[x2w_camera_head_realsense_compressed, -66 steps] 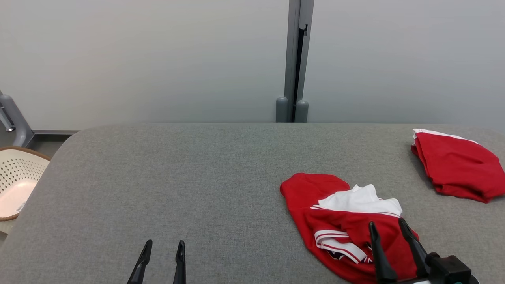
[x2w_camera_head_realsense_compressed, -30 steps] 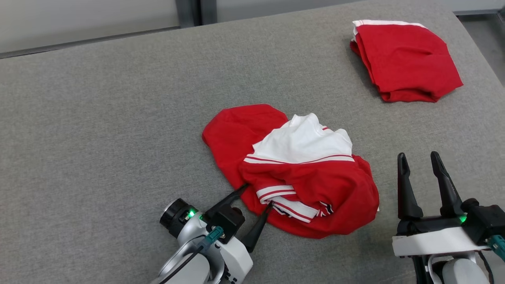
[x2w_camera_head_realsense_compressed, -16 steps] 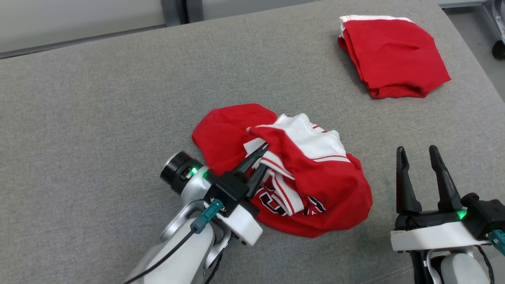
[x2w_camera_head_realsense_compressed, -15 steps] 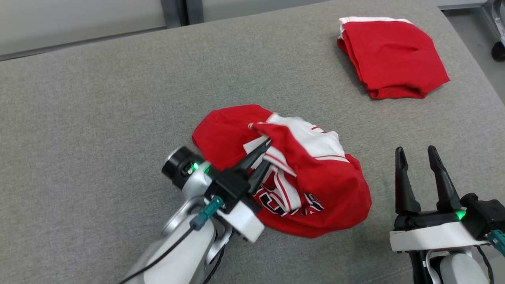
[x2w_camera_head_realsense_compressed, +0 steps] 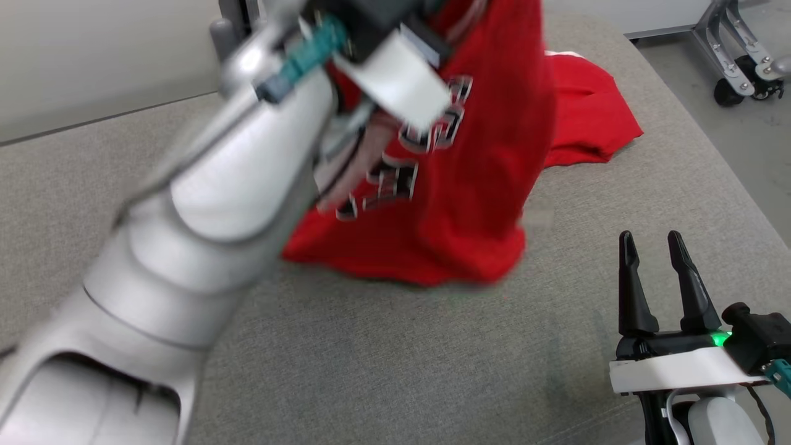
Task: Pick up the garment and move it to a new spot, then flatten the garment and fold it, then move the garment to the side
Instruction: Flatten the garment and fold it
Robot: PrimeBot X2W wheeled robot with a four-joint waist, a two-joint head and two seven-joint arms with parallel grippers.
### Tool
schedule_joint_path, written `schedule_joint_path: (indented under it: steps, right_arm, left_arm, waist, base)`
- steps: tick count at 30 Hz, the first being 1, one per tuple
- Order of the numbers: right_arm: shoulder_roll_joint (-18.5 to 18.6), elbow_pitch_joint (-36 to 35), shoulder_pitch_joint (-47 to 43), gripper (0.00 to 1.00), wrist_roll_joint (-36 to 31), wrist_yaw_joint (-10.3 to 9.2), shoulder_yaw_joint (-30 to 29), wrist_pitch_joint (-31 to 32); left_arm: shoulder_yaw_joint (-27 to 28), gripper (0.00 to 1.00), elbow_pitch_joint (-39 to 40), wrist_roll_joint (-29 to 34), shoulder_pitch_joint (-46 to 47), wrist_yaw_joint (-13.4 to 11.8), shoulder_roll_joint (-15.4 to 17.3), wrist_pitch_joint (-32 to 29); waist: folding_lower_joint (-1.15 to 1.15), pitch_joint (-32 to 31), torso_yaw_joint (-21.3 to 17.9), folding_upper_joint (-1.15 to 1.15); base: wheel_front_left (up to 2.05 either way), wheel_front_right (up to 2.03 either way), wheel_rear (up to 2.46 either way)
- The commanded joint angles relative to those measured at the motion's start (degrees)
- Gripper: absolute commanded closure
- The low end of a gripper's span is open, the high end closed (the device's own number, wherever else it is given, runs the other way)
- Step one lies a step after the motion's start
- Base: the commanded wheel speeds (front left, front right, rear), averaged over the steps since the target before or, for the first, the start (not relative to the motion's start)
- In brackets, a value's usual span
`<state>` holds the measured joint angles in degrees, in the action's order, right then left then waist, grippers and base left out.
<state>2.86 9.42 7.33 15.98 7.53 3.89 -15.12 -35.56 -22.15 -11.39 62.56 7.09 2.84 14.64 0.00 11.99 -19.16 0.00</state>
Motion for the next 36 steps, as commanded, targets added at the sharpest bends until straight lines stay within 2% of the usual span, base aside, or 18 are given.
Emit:
schedule_joint_path:
  steps: [1,6,10,13,16,20,23,25,28,31,36]
  right_arm:
    - [0.08,0.2,0.0,0.0,0.3,-0.09,-0.32,-0.02]
    - [0.06,0.38,-1.26,0.0,0.36,-0.09,-1.28,-0.02]
    - [0.1,0.47,-2.21,0.0,-0.57,-0.09,-2.77,-0.02]
    - [0.08,0.41,-2.95,0.0,-1.08,-0.09,-4.05,-0.02]
    - [0.06,0.03,-3.56,0.0,-1.88,-0.09,-5.35,-0.02]
    - [0.13,-0.19,-4.67,0.0,-3.24,-0.08,-7.25,-0.02]
    - [0.12,0.36,-5.51,0.0,-3.97,-0.08,-8.31,-0.02]
    - [0.11,0.97,-6.3,0.0,-5.04,-0.08,-9.44,-0.02]
    - [0.07,3.12,-7.52,0.0,-6.05,-0.06,-11.03,-0.02]
    - [1.1,7.82,-7.84,0.0,-5.82,-0.07,-10.89,-0.02]
    - [4.76,17.28,-5.19,0.0,-1.48,-0.07,-5.22,-0.02]
  left_arm:
    - [0.86,1.0,-1.64,-2.14,5.72,0.28,0.17,0.02]
    - [-0.01,1.0,-1.71,-6.63,12.14,0.29,1.69,0.34]
    - [-1.71,1.0,0.54,-14.09,7.59,0.31,4.82,0.46]
    - [-4.27,1.0,4.71,-19.2,-1.02,0.32,9.37,0.52]
    - [-5.05,1.0,10.69,-20.29,-13.43,-0.22,15.6,0.56]
    - [-1.86,1.0,20.05,-19.17,-31.81,-5.01,22.21,0.59]
    - [2.9,1.0,25.23,-18.03,-44.98,-9.07,24.67,0.58]
    - [5.77,1.0,27.45,-17.18,-51.89,-10.69,24.2,0.59]
    - [9.75,1.0,28.26,-14.92,-58.84,-11.34,22.61,0.59]
    - [12.61,1.0,26.9,-11.83,-62.94,-10.33,20.69,0.59]
    - [16.75,1.0,23.94,-8.45,-65.26,-8.39,16.88,0.59]
  waist:
    - [0.0,-0.87,-0.45,0.0]
    - [0.0,-2.2,1.02,0.0]
    - [0.0,-3.67,4.01,0.0]
    - [0.0,-4.53,6.4,0.0]
    - [0.0,-4.53,8.92,0.0]
    - [0.0,-4.16,11.99,0.0]
    - [0.0,-4.06,14.34,0.0]
    - [0.0,-4.08,16.0,0.0]
    - [0.0,-4.4,18.19,0.0]
    - [0.0,-4.72,20.05,0.0]
    - [0.0,-4.36,21.87,0.0]
  base:
    - [0.0,0.0,0.0]
    - [0.0,0.0,0.0]
    - [0.0,0.0,0.0]
    - [0.0,0.0,0.0]
    - [0.0,0.0,0.0]
    - [0.0,0.0,0.0]
    - [0.0,0.0,0.0]
    - [0.0,0.0,0.0]
    - [0.0,0.0,0.0]
    - [0.0,0.0,0.0]
    - [0.0,0.0,0.0]
